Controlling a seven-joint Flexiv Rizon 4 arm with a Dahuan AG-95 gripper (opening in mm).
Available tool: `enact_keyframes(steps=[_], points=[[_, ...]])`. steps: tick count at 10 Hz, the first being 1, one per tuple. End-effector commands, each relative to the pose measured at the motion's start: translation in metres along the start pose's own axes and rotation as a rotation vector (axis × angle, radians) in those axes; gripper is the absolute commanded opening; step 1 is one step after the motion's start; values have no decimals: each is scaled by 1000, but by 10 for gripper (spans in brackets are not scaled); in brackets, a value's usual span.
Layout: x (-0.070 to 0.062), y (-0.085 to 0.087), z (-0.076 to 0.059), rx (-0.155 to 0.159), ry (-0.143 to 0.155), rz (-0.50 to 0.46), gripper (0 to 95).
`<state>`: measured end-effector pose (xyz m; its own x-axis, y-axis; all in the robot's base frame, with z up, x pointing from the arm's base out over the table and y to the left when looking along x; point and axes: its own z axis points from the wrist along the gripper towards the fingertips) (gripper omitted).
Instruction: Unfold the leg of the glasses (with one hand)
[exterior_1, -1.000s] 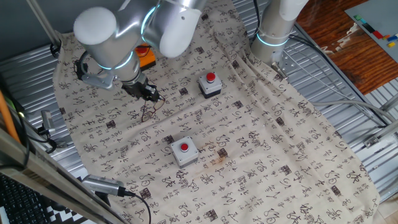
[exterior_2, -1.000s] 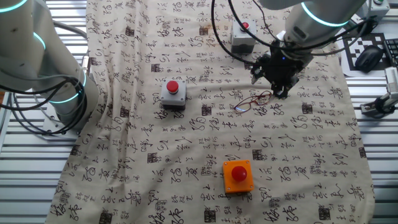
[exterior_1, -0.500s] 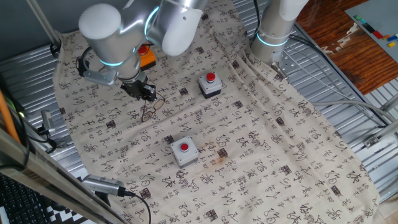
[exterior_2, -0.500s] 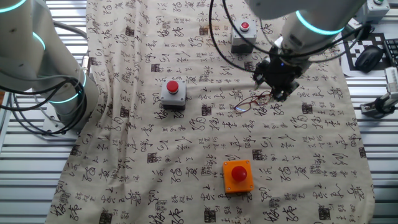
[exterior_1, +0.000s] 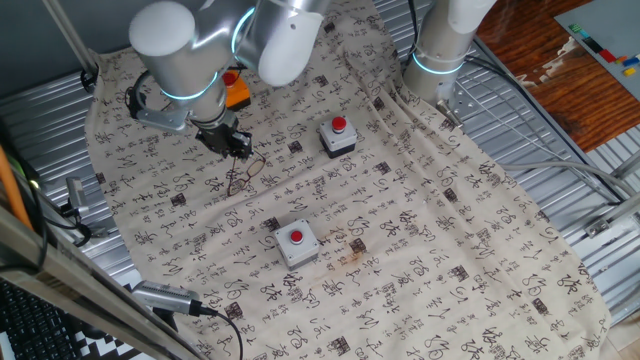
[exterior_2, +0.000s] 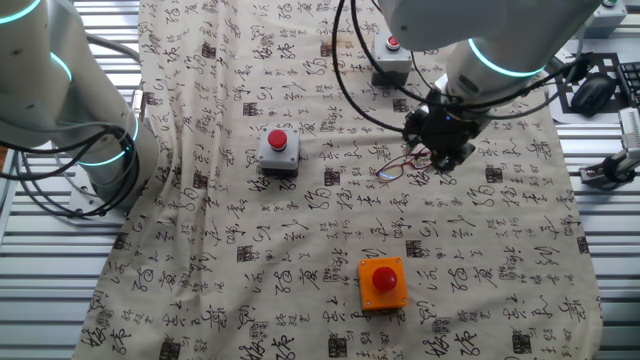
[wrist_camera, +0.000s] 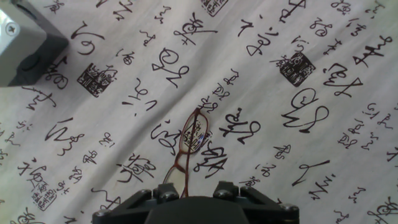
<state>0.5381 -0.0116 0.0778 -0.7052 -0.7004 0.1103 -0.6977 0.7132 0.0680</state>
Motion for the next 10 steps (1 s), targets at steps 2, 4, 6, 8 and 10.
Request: enact_keyframes(steps=[2,4,6,8,10], points=[[-3,1,-2,-4,-2,12,0],[-6,1,-4,-9,-8,15,0],[-8,1,-8,-12,-10,15,0],[-9,0,-12,-18,-10,15,0],[-9,-1,-14,-26,-9,8,0]])
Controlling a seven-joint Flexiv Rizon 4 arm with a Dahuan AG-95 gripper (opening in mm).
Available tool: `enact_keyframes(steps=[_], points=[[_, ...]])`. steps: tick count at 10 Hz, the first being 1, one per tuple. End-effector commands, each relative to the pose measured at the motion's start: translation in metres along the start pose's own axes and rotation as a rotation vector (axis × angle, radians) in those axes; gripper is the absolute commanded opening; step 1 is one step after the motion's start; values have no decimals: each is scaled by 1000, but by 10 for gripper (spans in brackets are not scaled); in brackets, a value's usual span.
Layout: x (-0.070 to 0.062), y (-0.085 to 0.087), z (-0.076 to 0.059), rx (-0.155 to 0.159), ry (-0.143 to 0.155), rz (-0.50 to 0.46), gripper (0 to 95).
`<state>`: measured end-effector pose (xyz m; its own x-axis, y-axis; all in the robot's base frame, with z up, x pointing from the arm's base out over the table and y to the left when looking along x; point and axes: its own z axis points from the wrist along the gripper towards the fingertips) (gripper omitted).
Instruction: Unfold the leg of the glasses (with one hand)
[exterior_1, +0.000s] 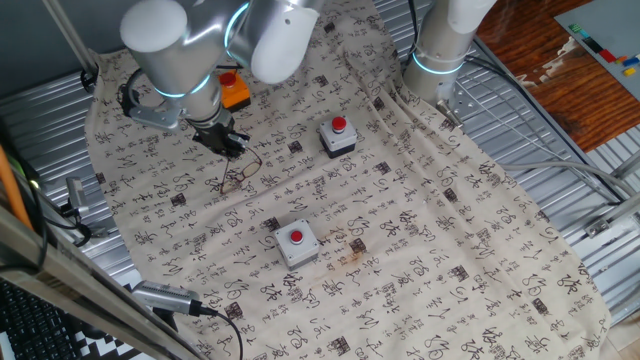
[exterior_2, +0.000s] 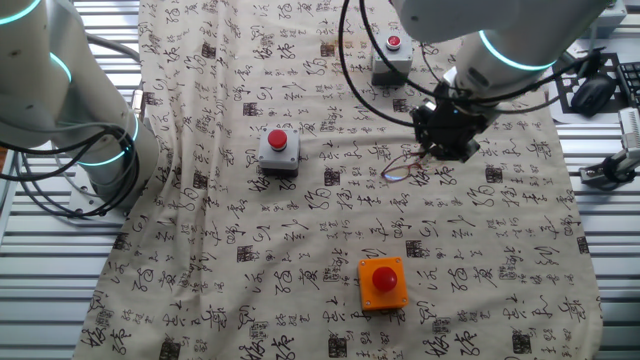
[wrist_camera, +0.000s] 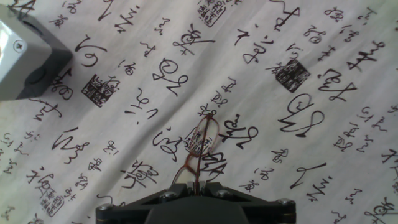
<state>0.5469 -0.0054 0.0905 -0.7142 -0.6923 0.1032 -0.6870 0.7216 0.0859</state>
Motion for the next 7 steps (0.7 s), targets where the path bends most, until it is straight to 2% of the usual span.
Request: enact_keyframes(steps=[1,7], points=[[1,-1,-1,-14,-2,-5,0],[0,-1,-10,-36,14,-9,0]])
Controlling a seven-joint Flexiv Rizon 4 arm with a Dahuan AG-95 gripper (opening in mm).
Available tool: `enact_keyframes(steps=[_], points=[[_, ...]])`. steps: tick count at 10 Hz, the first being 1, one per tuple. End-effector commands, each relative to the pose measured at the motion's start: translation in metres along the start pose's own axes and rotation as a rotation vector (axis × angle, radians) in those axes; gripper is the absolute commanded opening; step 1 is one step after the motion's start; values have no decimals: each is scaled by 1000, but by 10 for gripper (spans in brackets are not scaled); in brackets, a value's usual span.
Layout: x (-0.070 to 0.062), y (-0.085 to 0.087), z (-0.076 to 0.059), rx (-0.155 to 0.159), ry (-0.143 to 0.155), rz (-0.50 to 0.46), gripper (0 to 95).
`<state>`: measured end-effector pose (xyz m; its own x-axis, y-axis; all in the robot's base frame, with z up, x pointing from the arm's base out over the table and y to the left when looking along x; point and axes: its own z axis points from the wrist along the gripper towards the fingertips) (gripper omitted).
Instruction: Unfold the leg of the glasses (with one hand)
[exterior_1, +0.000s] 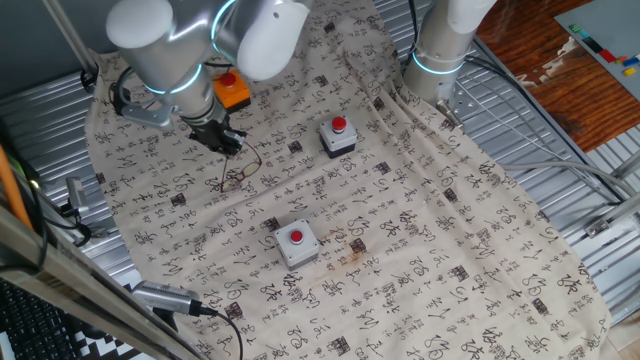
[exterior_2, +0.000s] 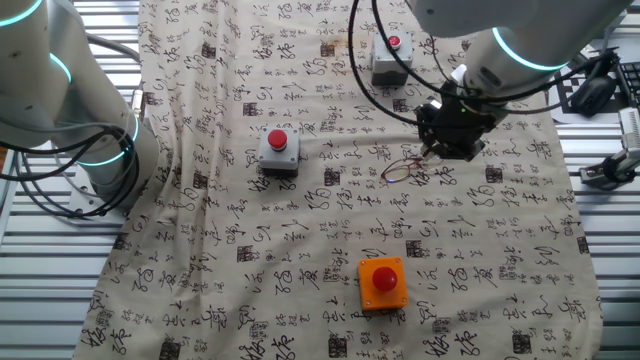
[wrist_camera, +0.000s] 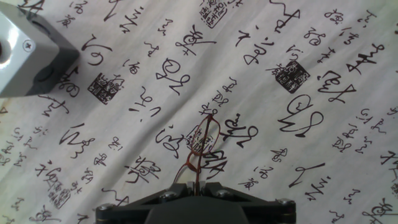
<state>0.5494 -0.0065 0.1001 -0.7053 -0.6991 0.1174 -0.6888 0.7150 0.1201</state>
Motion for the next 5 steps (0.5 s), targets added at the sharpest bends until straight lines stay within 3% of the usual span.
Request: enact_keyframes(steps=[1,5], points=[[-1,1,-1,-4,-1,0,0],[-2,4,-7,-14,1,4,0]])
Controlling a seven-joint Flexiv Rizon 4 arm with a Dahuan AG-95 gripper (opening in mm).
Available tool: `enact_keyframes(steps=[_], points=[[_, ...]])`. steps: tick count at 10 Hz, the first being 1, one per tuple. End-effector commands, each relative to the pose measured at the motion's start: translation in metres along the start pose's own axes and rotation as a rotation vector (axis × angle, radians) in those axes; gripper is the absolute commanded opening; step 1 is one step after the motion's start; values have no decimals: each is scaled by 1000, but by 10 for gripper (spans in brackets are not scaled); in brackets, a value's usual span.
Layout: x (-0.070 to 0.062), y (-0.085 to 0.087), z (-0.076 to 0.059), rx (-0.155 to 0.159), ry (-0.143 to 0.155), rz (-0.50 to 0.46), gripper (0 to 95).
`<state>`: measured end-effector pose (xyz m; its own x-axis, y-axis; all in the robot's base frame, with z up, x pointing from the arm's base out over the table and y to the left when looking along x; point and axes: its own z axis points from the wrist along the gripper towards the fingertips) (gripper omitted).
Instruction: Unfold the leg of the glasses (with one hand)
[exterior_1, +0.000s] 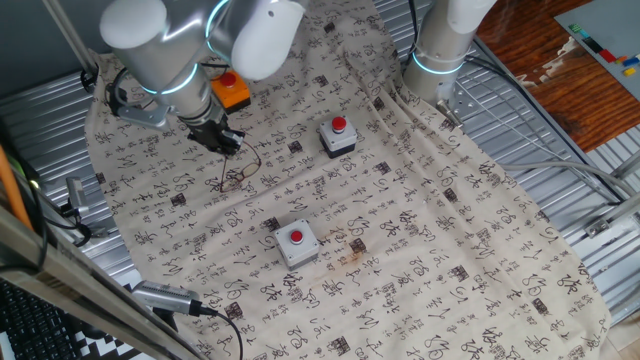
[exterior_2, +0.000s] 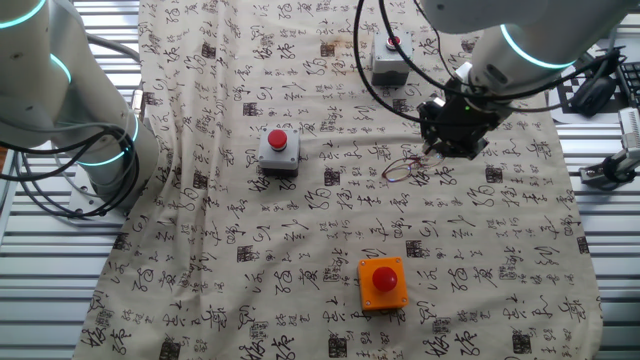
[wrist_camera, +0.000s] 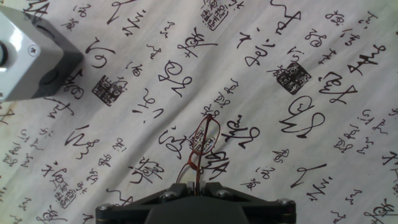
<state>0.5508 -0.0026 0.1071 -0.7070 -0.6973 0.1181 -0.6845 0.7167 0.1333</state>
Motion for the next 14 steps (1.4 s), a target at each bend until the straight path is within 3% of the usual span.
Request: enact_keyframes(steps=[1,7,14], points=[[1,1,-1,0,0,-1,0],[1,2,-12,-3,0,-2,0],[2,2,-13,-4,3,1,0]])
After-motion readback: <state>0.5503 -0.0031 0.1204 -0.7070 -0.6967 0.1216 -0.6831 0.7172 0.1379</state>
